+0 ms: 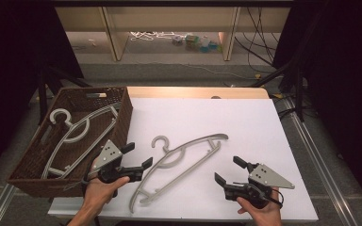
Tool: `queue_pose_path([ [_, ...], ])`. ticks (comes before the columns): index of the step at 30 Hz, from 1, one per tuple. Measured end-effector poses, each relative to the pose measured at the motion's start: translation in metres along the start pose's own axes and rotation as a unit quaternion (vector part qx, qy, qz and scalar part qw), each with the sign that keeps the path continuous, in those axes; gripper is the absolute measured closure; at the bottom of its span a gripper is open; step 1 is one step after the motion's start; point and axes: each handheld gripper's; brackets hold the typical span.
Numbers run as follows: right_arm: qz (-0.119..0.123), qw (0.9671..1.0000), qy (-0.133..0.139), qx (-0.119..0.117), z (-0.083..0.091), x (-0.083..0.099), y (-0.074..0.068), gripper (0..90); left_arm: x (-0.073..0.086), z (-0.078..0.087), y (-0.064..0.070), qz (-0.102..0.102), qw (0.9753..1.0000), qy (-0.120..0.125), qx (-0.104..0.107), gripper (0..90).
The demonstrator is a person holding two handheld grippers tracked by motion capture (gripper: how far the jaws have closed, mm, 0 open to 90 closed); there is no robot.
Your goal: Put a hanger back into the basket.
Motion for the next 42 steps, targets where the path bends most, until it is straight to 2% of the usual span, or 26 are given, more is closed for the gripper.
queue_pose_path([
  [2,0.001,1.0000,-0.003,-0.004,0.000,0.000,0.000,15.7,0.001,0.000,0.001,0.007,1.0000,-0.003,0.001,15.9],
  [4,0.004,1.0000,-0.002,-0.001,-0.001,0.000,0.000,15.7,0.001,0.000,0.001,-0.002,1.0000,-0.005,0.000,15.9],
  [5,0.001,1.0000,-0.004,-0.006,-0.001,0.000,0.000,15.7,0.002,0.000,0.002,0.002,1.0000,-0.008,0.001,15.9],
  [6,0.002,0.9999,-0.006,-0.010,-0.001,0.000,0.000,15.7,0.003,-0.001,0.004,0.017,0.9998,-0.012,0.003,15.9],
  [10,0.002,0.9999,0.000,-0.010,-0.003,0.000,-0.001,15.7,0.006,-0.004,0.009,0.022,0.9989,-0.040,0.013,15.9],
  [11,0.005,0.9999,-0.009,-0.009,-0.002,0.000,-0.001,15.7,0.006,-0.005,0.011,0.022,0.9984,-0.050,0.013,15.9],
  [13,0.009,0.9999,-0.010,-0.005,-0.003,0.000,-0.001,15.7,0.007,-0.007,0.012,0.013,0.9979,-0.060,0.019,15.9],
  [17,0.007,0.9999,-0.011,-0.006,-0.003,0.000,-0.001,15.7,0.008,-0.016,0.012,-0.001,0.9954,-0.091,0.030,15.9],
  [22,0.010,0.9999,-0.006,-0.005,-0.002,-0.001,-0.004,15.7,0.011,-0.029,0.014,-0.010,0.9897,-0.139,0.034,15.9],
  [23,0.011,0.9999,-0.003,-0.009,-0.003,-0.002,-0.005,15.6,0.012,-0.031,0.013,-0.018,0.9868,-0.156,0.040,15.9],
  [24,0.012,0.9998,0.002,-0.015,-0.004,-0.001,-0.006,15.6,0.012,-0.033,0.013,-0.017,0.9853,-0.166,0.038,16.0],
  [25,0.017,0.9998,-0.005,-0.012,-0.004,-0.001,-0.006,15.6,0.012,-0.035,0.013,-0.019,0.9824,-0.182,0.039,16.0],
  [26,0.017,0.9997,-0.010,-0.011,-0.003,-0.001,-0.007,15.6,0.013,-0.038,0.013,-0.018,0.9814,-0.187,0.042,16.1],
  [28,0.017,0.9997,-0.010,-0.016,-0.004,-0.001,-0.007,15.6,0.012,-0.044,0.009,-0.040,0.9731,-0.224,0.037,16.5],
  [29,0.017,0.9997,-0.011,-0.017,-0.004,-0.001,-0.007,15.7,0.012,-0.048,0.008,-0.041,0.9698,-0.239,0.031,16.6],
  [30,0.018,0.9997,-0.010,-0.012,-0.004,-0.001,-0.007,15.6,0.013,-0.053,0.007,-0.037,0.9664,-0.253,0.030,17.1],
  [32,0.017,0.9997,-0.011,-0.013,-0.004,-0.001,-0.006,15.6,0.015,-0.064,0.006,-0.015,0.9635,-0.265,0.034,17.0],
  [33,0.017,0.9997,-0.009,-0.014,-0.004,-0.001,-0.006,15.6,0.015,-0.069,0.005,-0.014,0.9607,-0.275,0.036,16.1],
  [34,0.015,0.9997,-0.009,-0.016,-0.004,-0.001,-0.006,15.6,0.015,-0.073,0.003,-0.024,0.9552,-0.292,0.038,17.3],
  [35,0.013,0.9997,-0.013,-0.014,-0.003,-0.001,-0.006,15.6,0.016,-0.078,0.001,-0.018,0.9490,-0.313,0.036,18.0],
  [36,0.013,0.9998,-0.011,-0.014,-0.003,-0.001,-0.006,15.6,0.017,-0.082,-0.001,-0.007,0.9458,-0.323,0.035,17.7],
  [38,0.015,0.9997,-0.010,-0.016,-0.004,-0.002,-0.006,15.6,0.019,-0.089,-0.002,0.004,0.9422,-0.333,0.041,17.7],
  [39,0.016,0.9997,-0.012,-0.015,-0.003,-0.002,-0.006,15.6,0.018,-0.091,-0.004,-0.006,0.9384,-0.343,0.041,18.7],
  [40,0.013,0.9997,-0.007,-0.019,-0.004,-0.001,-0.006,15.7,0.019,-0.093,-0.004,-0.005,0.9376,-0.346,0.033,20.4],
  [41,0.014,0.9997,-0.011,-0.018,-0.003,-0.002,-0.006,15.7,0.019,-0.094,-0.005,0.000,0.9334,-0.357,0.034,22.6],
  [42,0.017,0.9997,-0.008,-0.014,-0.003,-0.002,-0.006,15.7,0.018,-0.095,-0.006,0.005,0.9312,-0.363,0.034,23.1],
])
Point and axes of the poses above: each handheld gripper's, and its own axes: z roughly backward along the jaws, x roughly out of its underside, y roughly to its right, and after that the axes turned 6 degrees about x, right-handed
